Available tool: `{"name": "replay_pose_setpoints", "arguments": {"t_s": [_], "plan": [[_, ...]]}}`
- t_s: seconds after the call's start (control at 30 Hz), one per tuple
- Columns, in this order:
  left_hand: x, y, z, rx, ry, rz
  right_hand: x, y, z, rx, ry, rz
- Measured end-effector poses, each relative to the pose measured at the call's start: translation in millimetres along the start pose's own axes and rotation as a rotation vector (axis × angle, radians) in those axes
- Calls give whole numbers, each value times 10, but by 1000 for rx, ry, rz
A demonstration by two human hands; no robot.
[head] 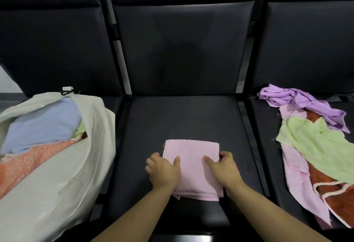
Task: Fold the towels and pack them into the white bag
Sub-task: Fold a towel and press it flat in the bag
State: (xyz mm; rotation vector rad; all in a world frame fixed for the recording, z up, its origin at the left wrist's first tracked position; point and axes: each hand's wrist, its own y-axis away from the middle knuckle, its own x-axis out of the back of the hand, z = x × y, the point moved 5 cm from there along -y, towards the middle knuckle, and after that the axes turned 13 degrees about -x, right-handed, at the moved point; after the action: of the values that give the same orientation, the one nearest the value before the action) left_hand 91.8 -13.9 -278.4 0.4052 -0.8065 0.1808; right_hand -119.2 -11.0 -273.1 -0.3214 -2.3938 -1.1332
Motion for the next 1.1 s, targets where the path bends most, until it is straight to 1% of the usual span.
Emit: {"name": "replay_pose_setpoints", "arguments": {"t_s": [0.07,0.13,0.2,0.23,0.33,0.4,0.47,0.6,0.67,0.7,0.77,0.87,0.93,1.03,1.1], "plan": [[-42,-68,-48,105,135,-102,-68,7,-7,-65,-38,-73],[-76,-81,-104,168,268,-212,-145,66,21,-60,-14,-83],[-87,-49,-127,139,331,-291,-214,162,26,-14,-9,-82],[-64,-36,-111,70,324,-301,-224,218,3,47,26,-55],[226,17,16,-165,229,-242,-222,397,-213,246,118,65],[573,42,88,-247,208,-164,-209,539,-431,311,55,78],[1014,75,139,-297,259,-69,-244,744,-738,380,-20,35],[2110,189,131,-367,364,140,-630,1276,-1413,477,-156,-177],[2678,225,-2,-334,415,219,-949,1565,-1706,462,-196,-337],[2930,213,-131,-288,430,236,-1133,1695,-1827,440,-209,-417],[3347,138,-453,-161,490,234,-1505,1888,-2004,392,-211,-516],[3733,-9,-935,43,613,175,-2019,2046,-2184,339,-212,-590],[3847,-107,-1131,127,683,133,-2306,2080,-2276,291,-204,-631],[3911,-351,-1275,154,750,131,-2602,2042,-2453,287,-178,-638],[3903,-549,-1293,122,737,162,-2683,2012,-2560,358,-148,-578]]}}
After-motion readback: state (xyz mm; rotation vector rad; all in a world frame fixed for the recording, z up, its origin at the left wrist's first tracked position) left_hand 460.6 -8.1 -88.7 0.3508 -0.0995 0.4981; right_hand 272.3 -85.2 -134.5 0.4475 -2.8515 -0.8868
